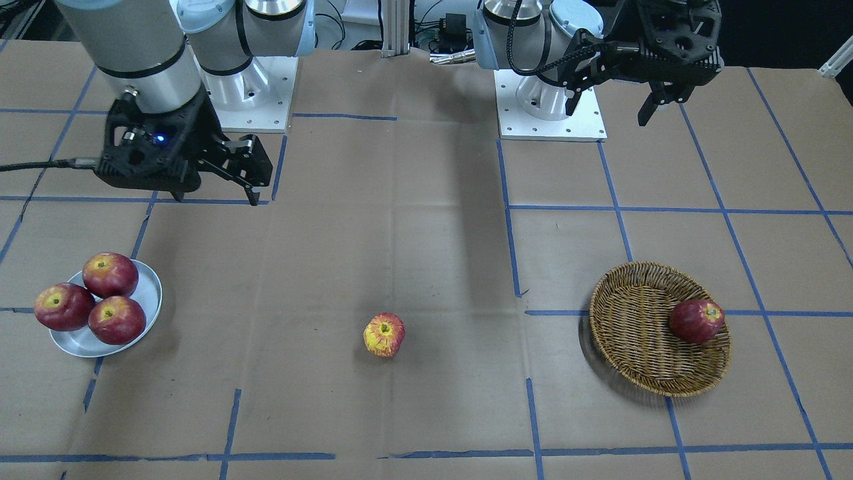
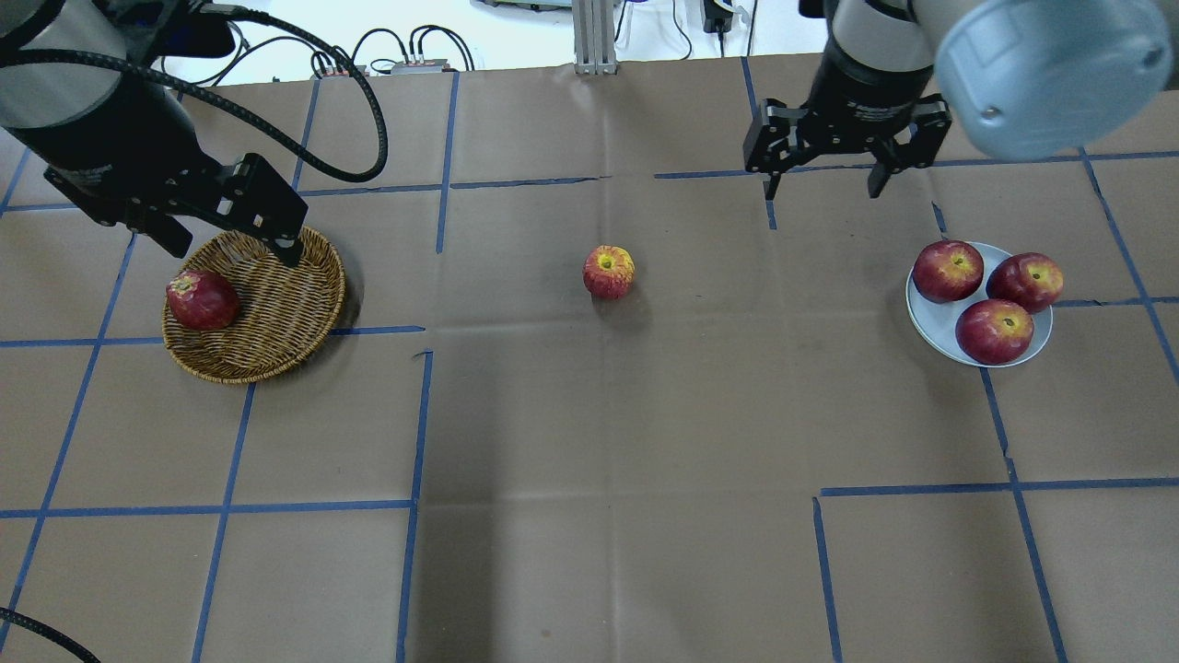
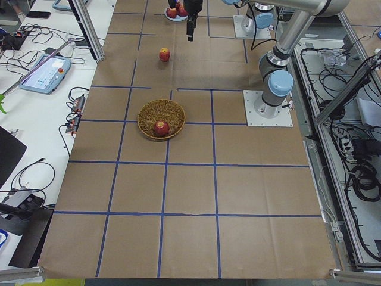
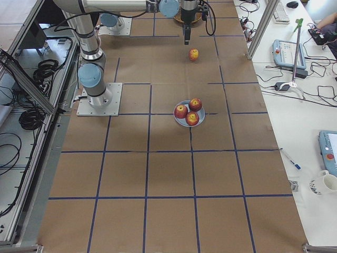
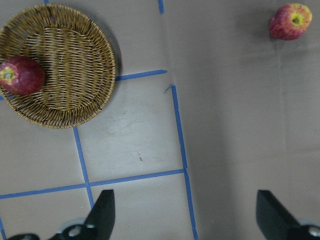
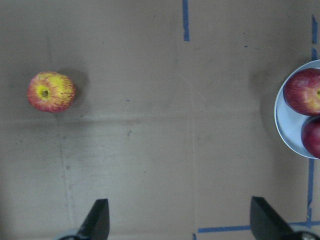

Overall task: Transfer apple from basket to plate
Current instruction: 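Move the right gripper to the apple while the left gripper returns over the basket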

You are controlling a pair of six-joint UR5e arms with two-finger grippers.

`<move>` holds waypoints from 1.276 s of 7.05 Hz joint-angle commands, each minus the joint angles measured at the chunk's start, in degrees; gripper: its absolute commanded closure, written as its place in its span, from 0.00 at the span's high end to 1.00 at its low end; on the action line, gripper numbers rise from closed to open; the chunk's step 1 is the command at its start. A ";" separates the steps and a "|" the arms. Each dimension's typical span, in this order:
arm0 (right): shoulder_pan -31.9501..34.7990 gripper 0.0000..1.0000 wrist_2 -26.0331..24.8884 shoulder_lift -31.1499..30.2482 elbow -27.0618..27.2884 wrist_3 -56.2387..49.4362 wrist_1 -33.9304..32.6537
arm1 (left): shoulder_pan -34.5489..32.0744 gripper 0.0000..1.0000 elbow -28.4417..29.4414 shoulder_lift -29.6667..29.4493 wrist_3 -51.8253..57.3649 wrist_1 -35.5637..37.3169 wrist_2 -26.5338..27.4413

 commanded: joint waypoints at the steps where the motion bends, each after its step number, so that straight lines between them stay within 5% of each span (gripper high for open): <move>1: 8.20 1.00 -0.08 10.18 -6.96 9.61 -3.23 | -0.15 0.99 -2.44 0.70 0.33 0.86 0.46; 5: 14.47 1.00 -0.25 22.68 -7.09 15.54 -16.14 | -0.32 0.99 -3.32 0.96 3.85 2.88 0.46; 9: 13.95 1.00 -0.26 26.40 1.33 14.49 -30.98 | -0.32 0.99 -3.32 0.87 3.94 3.15 0.46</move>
